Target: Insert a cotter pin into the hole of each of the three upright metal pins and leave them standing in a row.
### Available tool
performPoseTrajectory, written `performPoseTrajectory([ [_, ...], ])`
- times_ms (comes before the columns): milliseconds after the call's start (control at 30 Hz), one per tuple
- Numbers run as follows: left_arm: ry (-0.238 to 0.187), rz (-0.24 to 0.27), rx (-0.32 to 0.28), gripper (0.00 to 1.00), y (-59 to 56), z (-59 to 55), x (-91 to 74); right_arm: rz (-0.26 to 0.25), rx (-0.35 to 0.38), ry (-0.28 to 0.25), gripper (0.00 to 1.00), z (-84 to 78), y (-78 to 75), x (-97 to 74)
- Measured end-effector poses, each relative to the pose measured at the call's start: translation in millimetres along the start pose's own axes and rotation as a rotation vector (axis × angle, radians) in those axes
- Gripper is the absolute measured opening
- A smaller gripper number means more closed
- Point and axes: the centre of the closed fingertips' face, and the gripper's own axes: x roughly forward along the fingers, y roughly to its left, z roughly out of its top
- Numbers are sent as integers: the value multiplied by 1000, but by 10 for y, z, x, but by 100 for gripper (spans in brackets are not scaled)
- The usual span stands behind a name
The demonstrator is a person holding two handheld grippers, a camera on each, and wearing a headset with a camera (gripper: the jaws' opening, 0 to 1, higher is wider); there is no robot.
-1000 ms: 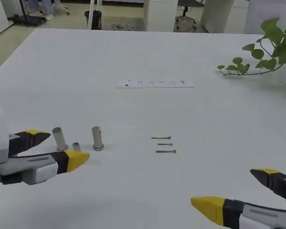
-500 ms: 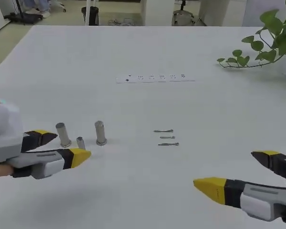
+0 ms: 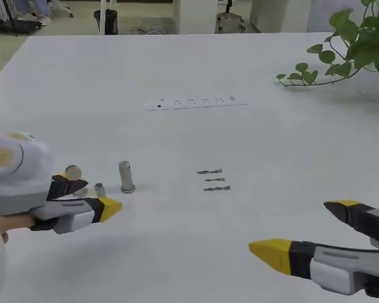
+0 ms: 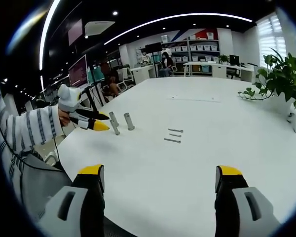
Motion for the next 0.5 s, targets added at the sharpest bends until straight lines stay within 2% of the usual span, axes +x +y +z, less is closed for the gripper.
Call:
performPoseTrajectory([
  [100,37,19,30,38,51,-72,52,-2,3,0,92,-8,13,-3],
  [367,69,18,26,32,115,-149,177,-14,6,12,91,-44,-3,-5],
  [500,77,60,24,34,200,-169,221,-17,12,11,91,-43,-14,-2],
])
